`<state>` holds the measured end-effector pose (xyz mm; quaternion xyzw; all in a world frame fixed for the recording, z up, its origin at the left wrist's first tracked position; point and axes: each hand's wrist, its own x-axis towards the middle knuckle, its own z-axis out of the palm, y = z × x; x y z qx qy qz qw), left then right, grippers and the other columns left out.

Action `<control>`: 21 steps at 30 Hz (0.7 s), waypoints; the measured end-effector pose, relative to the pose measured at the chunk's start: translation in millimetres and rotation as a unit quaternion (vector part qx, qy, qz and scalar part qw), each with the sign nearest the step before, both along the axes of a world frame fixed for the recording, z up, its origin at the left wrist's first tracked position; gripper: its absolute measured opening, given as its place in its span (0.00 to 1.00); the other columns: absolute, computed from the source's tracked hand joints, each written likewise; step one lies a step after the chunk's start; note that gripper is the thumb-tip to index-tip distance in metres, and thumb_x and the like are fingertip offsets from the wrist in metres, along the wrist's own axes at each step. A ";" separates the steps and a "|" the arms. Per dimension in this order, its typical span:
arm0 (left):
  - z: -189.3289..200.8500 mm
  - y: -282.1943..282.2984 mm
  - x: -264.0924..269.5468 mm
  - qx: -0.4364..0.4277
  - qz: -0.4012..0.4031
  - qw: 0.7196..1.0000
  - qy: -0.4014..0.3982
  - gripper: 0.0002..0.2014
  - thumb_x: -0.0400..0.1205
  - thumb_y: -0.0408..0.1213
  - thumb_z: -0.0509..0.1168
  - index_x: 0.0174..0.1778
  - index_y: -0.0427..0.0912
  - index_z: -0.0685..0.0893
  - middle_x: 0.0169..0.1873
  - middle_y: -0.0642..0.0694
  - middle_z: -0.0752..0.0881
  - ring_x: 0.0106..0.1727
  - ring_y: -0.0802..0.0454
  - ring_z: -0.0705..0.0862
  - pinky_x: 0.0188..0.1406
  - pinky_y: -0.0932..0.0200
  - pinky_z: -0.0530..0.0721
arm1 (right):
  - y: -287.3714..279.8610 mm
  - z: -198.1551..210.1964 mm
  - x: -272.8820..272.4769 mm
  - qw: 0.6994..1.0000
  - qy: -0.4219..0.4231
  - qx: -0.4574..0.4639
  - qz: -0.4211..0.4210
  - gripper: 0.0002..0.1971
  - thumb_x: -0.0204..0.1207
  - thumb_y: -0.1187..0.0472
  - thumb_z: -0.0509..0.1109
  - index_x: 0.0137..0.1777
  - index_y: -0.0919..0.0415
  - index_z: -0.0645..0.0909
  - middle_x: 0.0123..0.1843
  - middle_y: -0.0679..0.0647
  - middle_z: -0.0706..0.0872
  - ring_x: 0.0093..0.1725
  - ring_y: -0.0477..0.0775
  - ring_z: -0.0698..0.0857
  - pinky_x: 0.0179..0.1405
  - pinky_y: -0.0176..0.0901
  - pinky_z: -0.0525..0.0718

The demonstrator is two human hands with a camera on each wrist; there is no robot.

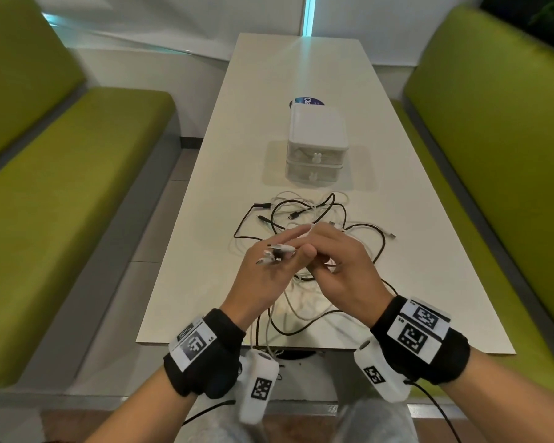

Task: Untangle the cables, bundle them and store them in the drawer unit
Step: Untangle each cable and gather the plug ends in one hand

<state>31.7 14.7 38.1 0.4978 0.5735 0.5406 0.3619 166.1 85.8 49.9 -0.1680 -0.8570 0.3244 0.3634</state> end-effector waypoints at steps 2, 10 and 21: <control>2.3 -2.3 2.1 0.008 0.006 1.000 0.028 0.25 0.72 0.71 0.58 0.50 0.58 0.89 0.39 0.62 0.89 0.43 0.68 0.86 0.41 0.76 0.76 | 1.6 3.1 -1.0 0.999 -0.018 -0.039 0.024 0.20 0.73 0.79 0.67 0.59 0.58 0.88 0.50 0.45 0.86 0.52 0.44 0.83 0.47 0.40 0.81; -1.2 -8.1 6.6 0.012 0.002 0.999 -0.036 0.34 0.73 0.70 0.57 0.57 0.45 0.89 0.23 0.59 0.83 0.27 0.68 0.80 0.30 0.77 0.73 | -2.5 16.1 -3.4 0.959 -0.087 -0.241 0.124 0.25 0.77 0.77 0.59 0.69 0.59 0.82 0.58 0.48 0.88 0.41 0.40 0.82 0.45 0.30 0.79; 3.2 -10.4 5.7 -0.066 0.020 0.997 -0.046 0.25 0.80 0.63 0.52 0.42 0.51 0.89 0.19 0.50 0.82 0.23 0.60 0.77 0.25 0.69 0.73 | -2.2 14.9 -2.7 0.944 -0.139 -0.261 0.144 0.21 0.86 0.69 0.56 0.77 0.65 0.55 0.36 0.63 0.82 0.32 0.37 0.81 0.37 0.25 0.75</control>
